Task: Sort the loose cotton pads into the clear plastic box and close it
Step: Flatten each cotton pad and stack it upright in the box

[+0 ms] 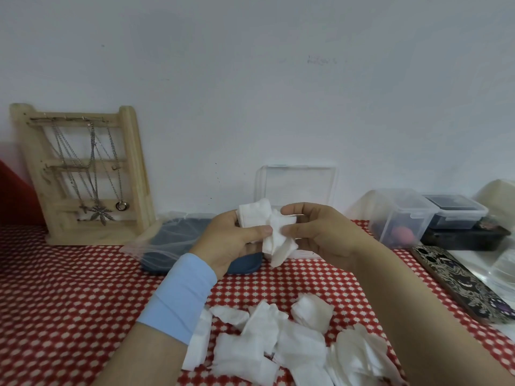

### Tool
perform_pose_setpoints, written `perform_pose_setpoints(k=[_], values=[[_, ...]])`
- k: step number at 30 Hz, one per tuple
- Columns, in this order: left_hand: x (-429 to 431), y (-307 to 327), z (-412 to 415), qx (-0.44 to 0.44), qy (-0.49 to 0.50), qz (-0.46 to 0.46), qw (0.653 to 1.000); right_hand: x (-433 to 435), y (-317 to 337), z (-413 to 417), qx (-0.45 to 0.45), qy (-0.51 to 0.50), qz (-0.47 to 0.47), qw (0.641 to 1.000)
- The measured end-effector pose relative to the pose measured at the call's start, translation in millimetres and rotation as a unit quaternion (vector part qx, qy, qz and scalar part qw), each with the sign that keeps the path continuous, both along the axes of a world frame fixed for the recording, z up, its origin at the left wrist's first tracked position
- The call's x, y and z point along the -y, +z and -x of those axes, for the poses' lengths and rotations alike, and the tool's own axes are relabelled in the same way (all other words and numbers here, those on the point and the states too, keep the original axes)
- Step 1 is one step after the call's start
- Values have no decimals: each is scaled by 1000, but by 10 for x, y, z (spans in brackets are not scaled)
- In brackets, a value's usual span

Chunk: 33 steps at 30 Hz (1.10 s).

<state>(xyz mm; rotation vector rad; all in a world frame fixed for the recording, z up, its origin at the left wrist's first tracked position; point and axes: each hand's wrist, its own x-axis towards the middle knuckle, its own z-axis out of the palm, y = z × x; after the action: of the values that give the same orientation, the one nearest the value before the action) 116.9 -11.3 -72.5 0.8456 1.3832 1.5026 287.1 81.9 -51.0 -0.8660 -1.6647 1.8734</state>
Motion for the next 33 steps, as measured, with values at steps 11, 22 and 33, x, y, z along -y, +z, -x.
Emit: perform_pose_setpoints(k=[11,22,33], values=[[63,31,137,-36,26,8,999,-103,-16,-74,198,62,-113,972],[51,55,45,-195,10,115,974,-17,146,-162,83,-24,-217,972],[109,124,-126,12,-73,86,994,82,22,56,-23,-68,-300,951]])
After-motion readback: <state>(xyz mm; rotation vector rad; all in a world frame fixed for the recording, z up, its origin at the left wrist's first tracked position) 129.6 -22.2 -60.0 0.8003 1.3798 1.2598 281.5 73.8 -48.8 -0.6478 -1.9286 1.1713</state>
